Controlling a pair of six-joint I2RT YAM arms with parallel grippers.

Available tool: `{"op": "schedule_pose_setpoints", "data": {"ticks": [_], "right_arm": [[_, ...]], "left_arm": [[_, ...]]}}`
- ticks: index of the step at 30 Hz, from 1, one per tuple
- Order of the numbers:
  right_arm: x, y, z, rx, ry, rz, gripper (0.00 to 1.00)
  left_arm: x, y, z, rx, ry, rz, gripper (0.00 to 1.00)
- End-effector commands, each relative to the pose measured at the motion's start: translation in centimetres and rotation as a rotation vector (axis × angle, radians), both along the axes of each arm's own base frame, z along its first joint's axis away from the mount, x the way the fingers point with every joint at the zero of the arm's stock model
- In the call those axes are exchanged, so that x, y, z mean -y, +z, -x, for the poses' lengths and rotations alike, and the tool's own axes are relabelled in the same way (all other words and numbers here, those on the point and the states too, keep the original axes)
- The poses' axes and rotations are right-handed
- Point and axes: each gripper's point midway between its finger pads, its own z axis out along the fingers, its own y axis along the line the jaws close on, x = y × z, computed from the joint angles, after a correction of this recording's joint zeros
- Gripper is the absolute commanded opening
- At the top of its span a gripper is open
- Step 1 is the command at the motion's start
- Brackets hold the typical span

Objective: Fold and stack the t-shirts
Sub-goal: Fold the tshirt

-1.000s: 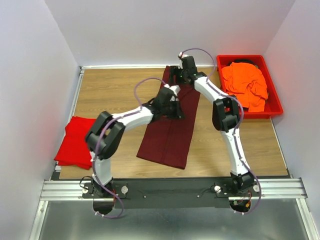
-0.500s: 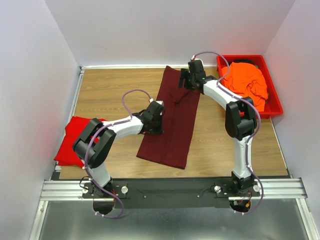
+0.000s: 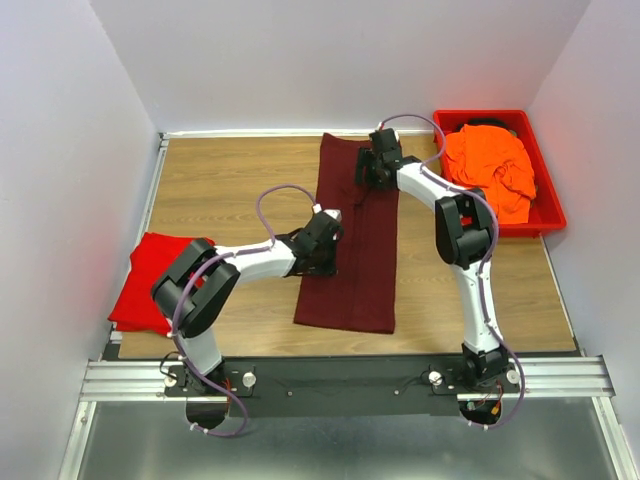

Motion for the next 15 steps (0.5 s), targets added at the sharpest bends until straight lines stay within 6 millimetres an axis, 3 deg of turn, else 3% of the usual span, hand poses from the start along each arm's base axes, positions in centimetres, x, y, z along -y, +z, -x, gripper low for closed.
{"op": "schedule_pose_setpoints", "data": {"ticks": [1,3,6,10,12,13,15], "right_arm": [[1.4,-3.2,-1.2,-0.035,0.012,0.049,0.83],[1.3,-4.0,-1.7,-0.035,0.026,0.055,0.83],[0.9,-3.5,-2.7,-0.009,0.05,0.055,0.83],[0.4,-0.3,-3.9,0.054,0.067,0.04,0.84],[0.4,1.2,-3.7,0.071,0.073,0.035,0.84],[0.4,3.3,-3.7,0.101,0.071,0.028,0.84],[1.1,4.4,-3.0,0.107,0.054,0.043,0.85]], "left_arm": [[1.4,-1.7,1.6,-0.07,-0.04,0.02,0.17],[2.1,-1.6,1.6,-0.074,-0.05,0.039,0.16],[3.1,-1.0,1.2,-0.067,-0.06,0.068,0.16],[3.8,0.7,0.0,-0.029,-0.062,0.088,0.17],[3.7,1.6,-0.7,-0.012,-0.057,0.1,0.18],[3.9,2.5,-1.1,0.001,-0.058,0.116,0.18],[4.0,3.5,-1.8,0.016,-0.061,0.132,0.18]]}}
